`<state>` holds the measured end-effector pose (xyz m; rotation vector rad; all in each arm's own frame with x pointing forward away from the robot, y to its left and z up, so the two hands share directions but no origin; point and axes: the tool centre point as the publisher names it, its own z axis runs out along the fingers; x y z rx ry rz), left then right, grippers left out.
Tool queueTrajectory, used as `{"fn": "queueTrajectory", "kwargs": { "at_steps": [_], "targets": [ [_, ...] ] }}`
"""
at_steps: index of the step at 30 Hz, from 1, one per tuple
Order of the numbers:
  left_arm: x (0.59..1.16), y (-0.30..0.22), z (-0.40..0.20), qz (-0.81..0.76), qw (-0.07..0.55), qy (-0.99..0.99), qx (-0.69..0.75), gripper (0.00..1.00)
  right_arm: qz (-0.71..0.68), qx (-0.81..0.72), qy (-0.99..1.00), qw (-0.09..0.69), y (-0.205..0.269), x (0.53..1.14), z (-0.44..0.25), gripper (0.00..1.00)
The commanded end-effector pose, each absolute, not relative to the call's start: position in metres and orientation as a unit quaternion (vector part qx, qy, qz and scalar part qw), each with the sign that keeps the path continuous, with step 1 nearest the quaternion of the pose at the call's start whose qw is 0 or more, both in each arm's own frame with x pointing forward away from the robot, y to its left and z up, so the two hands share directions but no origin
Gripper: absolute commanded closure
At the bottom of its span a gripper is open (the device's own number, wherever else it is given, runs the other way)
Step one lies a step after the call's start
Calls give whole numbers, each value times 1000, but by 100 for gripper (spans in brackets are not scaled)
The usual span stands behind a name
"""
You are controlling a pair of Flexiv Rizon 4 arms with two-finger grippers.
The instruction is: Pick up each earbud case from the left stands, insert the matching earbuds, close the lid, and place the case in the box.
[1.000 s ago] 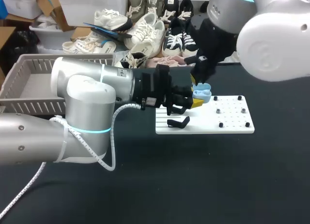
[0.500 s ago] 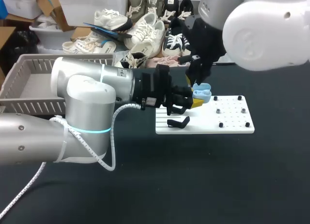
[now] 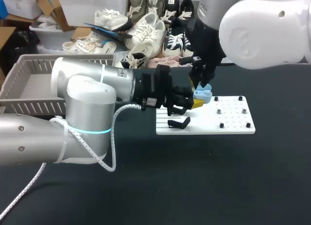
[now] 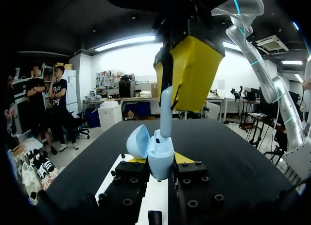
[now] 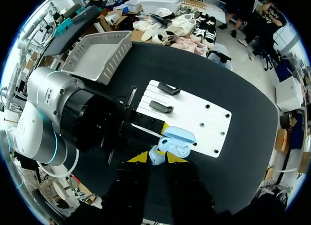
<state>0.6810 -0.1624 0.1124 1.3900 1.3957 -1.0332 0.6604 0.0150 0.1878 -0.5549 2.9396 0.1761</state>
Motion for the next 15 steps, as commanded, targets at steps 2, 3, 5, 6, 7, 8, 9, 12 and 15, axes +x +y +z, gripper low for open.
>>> {"fn": "queueTrajectory", "kwargs": {
  "at_steps": [2, 3, 5, 6, 7, 8, 9, 12, 15],
  "targets": [
    [682, -162, 112, -417, 443, 562, 561, 100, 60, -175, 981, 67, 14, 664, 185, 100],
    [682, -162, 112, -417, 443, 562, 561, 100, 60, -174, 981, 67, 13, 665, 185, 100],
    [682, -162, 112, -417, 443, 562, 561, 100, 61, -169, 982, 67, 12, 665, 184, 100],
    [682, -162, 112, -417, 443, 562, 561, 100, 61, -167, 982, 67, 11, 666, 183, 100],
    [682, -162, 112, -417, 443, 562, 561, 100, 61, -165, 982, 67, 11, 666, 182, 100],
    [682, -162, 112, -417, 443, 562, 561, 100, 62, -165, 982, 66, 10, 666, 182, 100],
    [682, -162, 112, -417, 443, 562, 561, 100, 61, -164, 982, 66, 9, 666, 181, 100],
    [682, -162, 112, -417, 443, 562, 561, 100, 62, -161, 983, 64, 7, 665, 179, 100],
    [682, -162, 112, -417, 443, 562, 561, 100, 64, -158, 983, 64, 5, 664, 177, 100]
  ]
}}
